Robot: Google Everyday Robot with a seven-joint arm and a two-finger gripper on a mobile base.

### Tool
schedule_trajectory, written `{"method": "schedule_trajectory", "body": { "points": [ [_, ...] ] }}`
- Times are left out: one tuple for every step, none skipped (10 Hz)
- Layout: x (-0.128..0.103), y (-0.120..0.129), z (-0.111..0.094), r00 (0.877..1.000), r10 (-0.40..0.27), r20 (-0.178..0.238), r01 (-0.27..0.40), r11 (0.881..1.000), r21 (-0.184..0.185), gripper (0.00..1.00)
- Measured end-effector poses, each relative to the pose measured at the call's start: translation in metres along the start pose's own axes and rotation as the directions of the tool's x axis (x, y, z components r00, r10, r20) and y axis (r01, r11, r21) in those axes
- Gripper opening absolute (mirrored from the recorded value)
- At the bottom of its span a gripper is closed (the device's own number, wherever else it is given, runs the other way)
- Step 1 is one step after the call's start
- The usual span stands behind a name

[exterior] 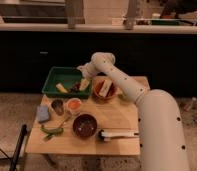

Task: Place grapes in tray

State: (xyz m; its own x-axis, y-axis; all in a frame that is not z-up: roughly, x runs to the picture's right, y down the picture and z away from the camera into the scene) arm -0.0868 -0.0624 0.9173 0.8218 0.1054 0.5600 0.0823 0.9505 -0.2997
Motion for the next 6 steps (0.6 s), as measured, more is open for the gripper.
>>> {"method": "schedule_trajectory", "body": {
  "points": [
    [0.003,0.003,-0.004,1.000,0.000,-0.001,0.000,1.000,-0.011,0.80],
    [0.006,0.006,-0.010,1.000,0.000,-0.001,0.000,1.000,-0.022,0.80],
    [0.012,0.011,-0.019,1.000,0.002,-0.004,-0.002,0.999,-0.033,0.80],
    [0.020,0.014,-0.031,1.000,0.003,-0.005,-0.004,0.999,-0.042,0.80],
    [0.024,0.018,-0.038,1.000,0.001,-0.004,-0.001,0.998,-0.057,0.80],
    [0.028,0.023,-0.046,1.000,-0.005,-0.001,0.005,0.997,-0.078,0.80]
  ]
}}
